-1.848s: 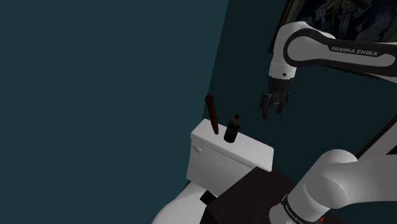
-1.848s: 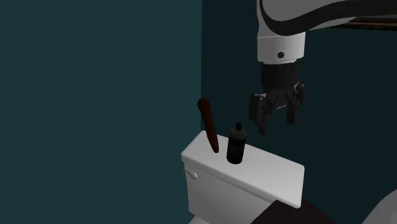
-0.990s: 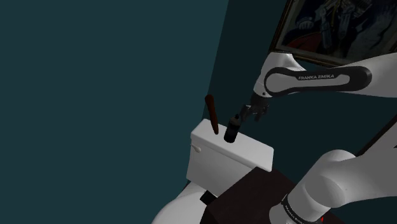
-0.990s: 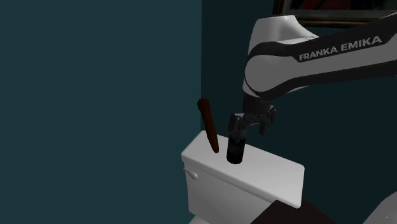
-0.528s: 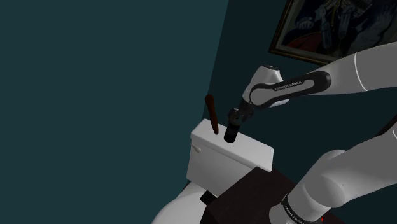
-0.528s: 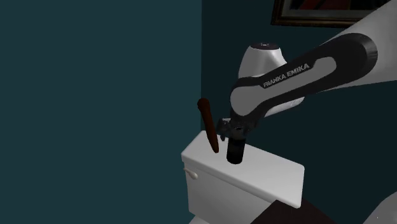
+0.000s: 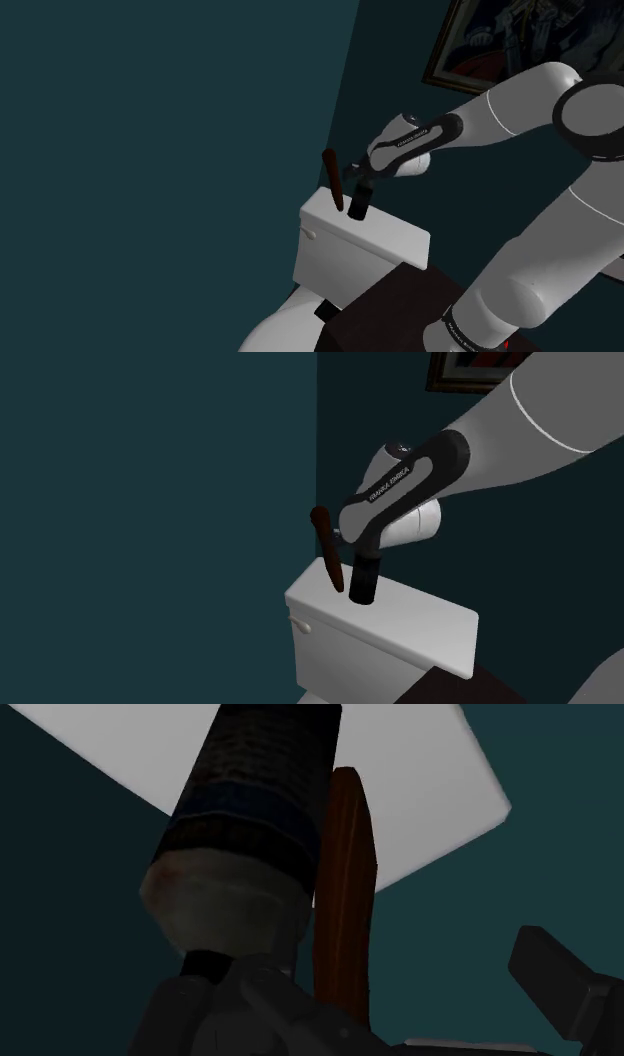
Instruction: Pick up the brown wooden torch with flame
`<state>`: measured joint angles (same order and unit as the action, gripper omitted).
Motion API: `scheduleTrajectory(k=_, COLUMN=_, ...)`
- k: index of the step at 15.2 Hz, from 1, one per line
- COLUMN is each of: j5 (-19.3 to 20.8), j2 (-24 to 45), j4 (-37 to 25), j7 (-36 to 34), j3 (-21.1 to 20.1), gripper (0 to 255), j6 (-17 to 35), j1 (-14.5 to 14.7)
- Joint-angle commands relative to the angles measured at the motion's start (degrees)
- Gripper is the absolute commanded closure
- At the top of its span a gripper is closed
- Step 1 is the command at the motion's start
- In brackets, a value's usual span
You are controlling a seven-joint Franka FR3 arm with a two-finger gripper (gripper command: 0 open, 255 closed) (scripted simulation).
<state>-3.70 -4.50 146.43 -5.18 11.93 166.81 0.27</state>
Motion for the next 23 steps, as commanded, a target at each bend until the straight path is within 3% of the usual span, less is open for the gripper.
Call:
scheduleTrajectory(k=1, j5=-5.9, j2=5.6, j4=-2.0, j7=3.6, j3=0.5, gripper=0, j6=3.3, j1=1.2)
scheduleTrajectory(k=4, j5=-20.6, j2=12.6, j4=-7.1, j7=14.8, j3=-1.9, gripper=0, j6=8.8, j1=0.5)
scheduleTrajectory(k=7, j5=-29.4, j2=19.0, j4=-13.1, j7=22.5, j3=-13.2, gripper=0, j6=13.8, j1=-9.7)
scheduleTrajectory(k=9, j5=-30.5, j2=23.2, j4=-17.1, j7=24.2, j3=-20.0, gripper=0, j6=17.1, j1=-16.3)
scheduleTrajectory(k=11, j5=-31.2, j2=27.4, j4=-21.2, j7=25.7, j3=-24.4, gripper=0, j6=20.0, j1=-20.6)
scheduleTrajectory(k=18, j5=-29.8, j2=33.0, j4=-22.0, j7=26.9, j3=-30.3, gripper=0, j6=25.1, j1=-26.0)
scheduleTrajectory(k=21, j5=-29.6, j2=33.5, j4=-22.1, j7=26.8, j3=-30.6, gripper=0, j6=25.4, j1=-26.3)
scheduleTrajectory(k=22, j5=-29.6, j2=33.8, j4=-22.3, j7=26.8, j3=-30.5, gripper=255, j6=25.6, j1=-26.0)
scheduleTrajectory(k=23, j5=-29.7, j2=33.6, j4=-21.8, j7=26.7, j3=-30.7, gripper=255, j6=25.9, j1=-26.1)
